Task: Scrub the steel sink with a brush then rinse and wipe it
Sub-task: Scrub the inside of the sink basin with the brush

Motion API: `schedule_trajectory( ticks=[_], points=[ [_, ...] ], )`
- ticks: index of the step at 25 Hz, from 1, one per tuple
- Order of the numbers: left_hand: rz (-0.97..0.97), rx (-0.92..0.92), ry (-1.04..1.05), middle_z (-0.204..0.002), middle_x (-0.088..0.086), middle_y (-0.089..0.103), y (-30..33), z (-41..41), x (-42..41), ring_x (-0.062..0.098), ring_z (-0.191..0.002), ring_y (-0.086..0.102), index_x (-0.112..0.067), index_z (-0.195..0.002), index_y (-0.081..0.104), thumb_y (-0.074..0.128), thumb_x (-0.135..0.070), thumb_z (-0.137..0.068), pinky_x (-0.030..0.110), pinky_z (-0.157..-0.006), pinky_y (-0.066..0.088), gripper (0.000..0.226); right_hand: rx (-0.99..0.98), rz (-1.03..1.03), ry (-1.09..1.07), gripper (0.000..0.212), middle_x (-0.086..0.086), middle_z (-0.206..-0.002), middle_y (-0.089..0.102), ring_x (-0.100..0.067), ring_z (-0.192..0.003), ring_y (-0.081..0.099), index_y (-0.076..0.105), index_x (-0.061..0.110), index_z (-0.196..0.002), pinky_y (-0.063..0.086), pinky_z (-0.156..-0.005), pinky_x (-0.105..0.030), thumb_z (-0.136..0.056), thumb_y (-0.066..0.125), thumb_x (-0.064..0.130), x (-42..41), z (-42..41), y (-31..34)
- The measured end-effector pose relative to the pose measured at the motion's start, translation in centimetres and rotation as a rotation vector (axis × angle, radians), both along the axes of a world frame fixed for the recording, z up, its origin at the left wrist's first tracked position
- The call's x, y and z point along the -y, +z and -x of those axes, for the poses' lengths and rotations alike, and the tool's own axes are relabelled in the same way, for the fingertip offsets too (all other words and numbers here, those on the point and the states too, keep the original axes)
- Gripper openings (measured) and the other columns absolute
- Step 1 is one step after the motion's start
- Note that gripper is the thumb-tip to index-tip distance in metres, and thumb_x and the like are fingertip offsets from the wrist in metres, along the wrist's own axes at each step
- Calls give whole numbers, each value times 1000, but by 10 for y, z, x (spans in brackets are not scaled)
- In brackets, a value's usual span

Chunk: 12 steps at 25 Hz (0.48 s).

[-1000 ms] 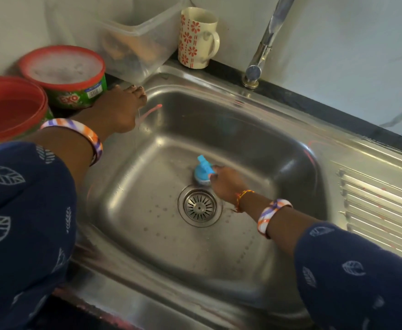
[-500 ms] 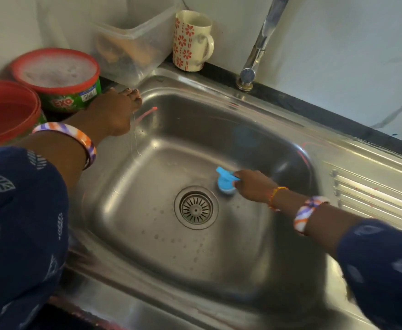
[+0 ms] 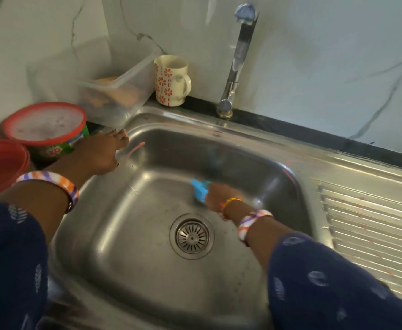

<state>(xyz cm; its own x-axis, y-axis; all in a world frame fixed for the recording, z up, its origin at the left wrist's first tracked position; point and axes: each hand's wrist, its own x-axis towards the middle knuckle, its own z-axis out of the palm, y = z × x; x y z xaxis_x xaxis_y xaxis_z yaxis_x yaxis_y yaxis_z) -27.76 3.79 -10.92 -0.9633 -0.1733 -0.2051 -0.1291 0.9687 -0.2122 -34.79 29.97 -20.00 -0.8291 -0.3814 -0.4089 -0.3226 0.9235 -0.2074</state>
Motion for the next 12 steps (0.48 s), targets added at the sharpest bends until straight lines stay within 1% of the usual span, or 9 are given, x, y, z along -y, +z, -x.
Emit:
schedule_trajectory(
  ticks=[1,3,4,6,8,9,10,12],
  points=[
    [-1,5,7,-160,4,4,0,0,-1,19,-147,10,-13,-151,11,54,-21,-93,34,-119,13,72,-8,-87,-55,48,-6,-129,59,-27,-116,58,54,21,-128,46,-99,-35,-89,36,43,-25,11,-8],
    [-6,14,28,-160,3,2,-1,-1,-1,19,-147,8,-14,-151,9,54,-23,-93,34,-120,13,74,-17,-184,-141,47,-5,-127,61,-26,-114,59,59,21,-123,48,-98,-37,-87,35,38,-65,26,-20],
    [-7,20,29,-160,3,2,0,-1,-3,19,-147,8,-14,-151,8,54,-23,-93,34,-120,13,74,-15,-197,-179,43,-7,-128,60,-27,-115,59,60,18,-123,47,-99,-37,-90,37,32,-78,29,-20],
    [-1,23,19,-160,3,1,2,-1,-5,19,-147,8,-14,-151,9,53,-23,-94,34,-119,14,73,5,-165,-250,40,-10,-134,55,-29,-119,55,53,12,-130,44,-102,-34,-95,38,24,-77,17,0],
    [22,10,-1,-160,3,3,4,-1,-5,18,-147,10,-14,-151,12,51,-23,-94,34,-118,15,70,-29,-18,-366,38,-12,-132,56,-29,-120,55,54,6,-128,43,-100,-33,-95,41,20,-43,8,10],
    [45,6,-17,-160,3,4,5,-1,-4,18,-147,12,-14,-150,13,50,-23,-94,34,-118,16,68,-52,60,-397,36,-13,-130,57,-29,-120,55,55,4,-125,43,-99,-33,-95,41,18,-12,9,10],
    [66,1,-35,-159,3,6,5,-2,-5,17,-146,13,-14,-150,13,50,-24,-94,33,-118,16,68,-70,123,-366,35,-14,-129,57,-29,-122,53,56,5,-124,43,-99,-33,-95,41,16,24,3,10],
    [101,-16,-47,-159,3,6,-1,-1,-7,16,-146,13,-14,-150,12,49,-25,-94,33,-119,14,68,-52,259,-204,35,-12,-131,54,-28,-125,48,53,10,-128,37,-103,-32,-95,40,13,104,-16,10]
  ],
)
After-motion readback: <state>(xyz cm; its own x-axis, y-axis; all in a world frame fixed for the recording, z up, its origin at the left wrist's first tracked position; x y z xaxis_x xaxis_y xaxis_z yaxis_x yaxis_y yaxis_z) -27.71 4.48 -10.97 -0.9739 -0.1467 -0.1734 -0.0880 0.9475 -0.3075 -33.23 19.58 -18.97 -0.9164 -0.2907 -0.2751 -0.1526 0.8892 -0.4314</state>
